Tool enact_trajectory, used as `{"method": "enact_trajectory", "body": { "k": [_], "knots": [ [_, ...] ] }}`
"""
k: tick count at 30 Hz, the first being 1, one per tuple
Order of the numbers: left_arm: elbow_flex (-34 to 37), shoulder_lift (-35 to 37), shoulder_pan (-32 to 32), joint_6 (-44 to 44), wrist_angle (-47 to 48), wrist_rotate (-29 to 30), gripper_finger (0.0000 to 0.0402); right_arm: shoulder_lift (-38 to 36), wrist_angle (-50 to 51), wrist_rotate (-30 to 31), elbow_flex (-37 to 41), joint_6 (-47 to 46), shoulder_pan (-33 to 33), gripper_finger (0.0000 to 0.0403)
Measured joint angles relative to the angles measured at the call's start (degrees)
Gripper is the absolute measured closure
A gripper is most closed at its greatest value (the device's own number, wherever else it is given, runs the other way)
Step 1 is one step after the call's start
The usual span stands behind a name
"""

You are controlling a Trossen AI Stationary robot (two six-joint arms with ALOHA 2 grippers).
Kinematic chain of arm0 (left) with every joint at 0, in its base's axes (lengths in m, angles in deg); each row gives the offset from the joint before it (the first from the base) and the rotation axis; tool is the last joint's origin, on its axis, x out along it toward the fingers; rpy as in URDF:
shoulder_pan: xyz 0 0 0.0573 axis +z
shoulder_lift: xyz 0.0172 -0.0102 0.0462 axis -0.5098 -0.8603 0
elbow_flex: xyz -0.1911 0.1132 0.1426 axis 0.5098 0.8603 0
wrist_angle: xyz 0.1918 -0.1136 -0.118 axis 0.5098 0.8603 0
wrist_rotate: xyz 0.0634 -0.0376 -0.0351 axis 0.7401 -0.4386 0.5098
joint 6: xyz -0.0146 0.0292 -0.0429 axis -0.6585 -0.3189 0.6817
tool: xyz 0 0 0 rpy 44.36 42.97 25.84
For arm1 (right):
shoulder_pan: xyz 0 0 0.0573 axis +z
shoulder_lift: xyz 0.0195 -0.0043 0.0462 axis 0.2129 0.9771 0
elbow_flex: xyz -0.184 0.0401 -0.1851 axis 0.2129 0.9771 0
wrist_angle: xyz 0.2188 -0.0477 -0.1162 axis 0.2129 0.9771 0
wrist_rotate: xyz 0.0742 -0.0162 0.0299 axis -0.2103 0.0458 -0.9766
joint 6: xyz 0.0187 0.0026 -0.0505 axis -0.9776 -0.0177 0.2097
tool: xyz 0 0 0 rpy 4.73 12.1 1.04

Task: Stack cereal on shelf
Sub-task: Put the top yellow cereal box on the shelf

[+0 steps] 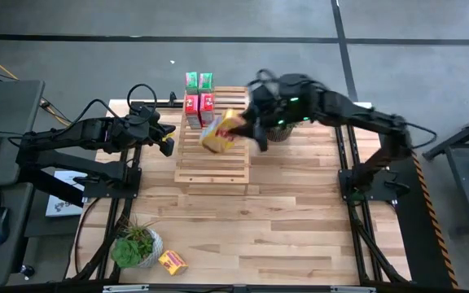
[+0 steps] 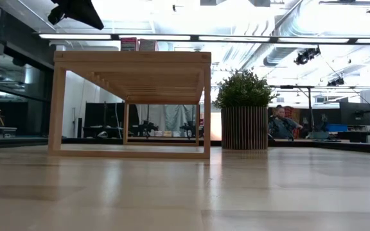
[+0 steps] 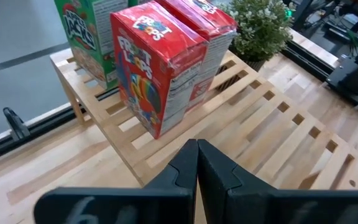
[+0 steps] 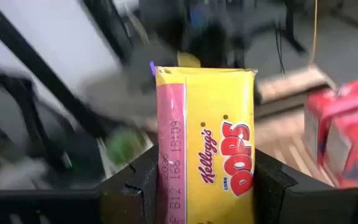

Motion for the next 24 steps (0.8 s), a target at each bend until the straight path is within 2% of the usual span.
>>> {"method": "enact_trajectory", "body": {
  "k": [6, 12, 19, 24],
  "knots": [
    [0.00, 0.01, -0.01, 0.82, -0.01, -0.63, 0.0401, 14.39, 21.60, 6.47, -17.74, 11.32, 2.10, 0.0245],
    [0.00, 0.01, -0.01, 1.56, -0.02, -1.80, 0.0401, 24.40, 25.90, 9.31, -27.24, 15.78, 2.16, 0.0245],
    [0.00, -0.01, -0.01, 1.86, 0.01, -1.92, 0.0401, 25.67, 22.57, 17.91, -23.65, 17.96, 1.80, 0.0245],
    [0.00, 0.00, -0.01, 1.86, -0.03, -1.86, 0.0401, 25.69, 21.80, 18.59, -22.68, 17.98, 1.27, 0.0245]
  ]
}}
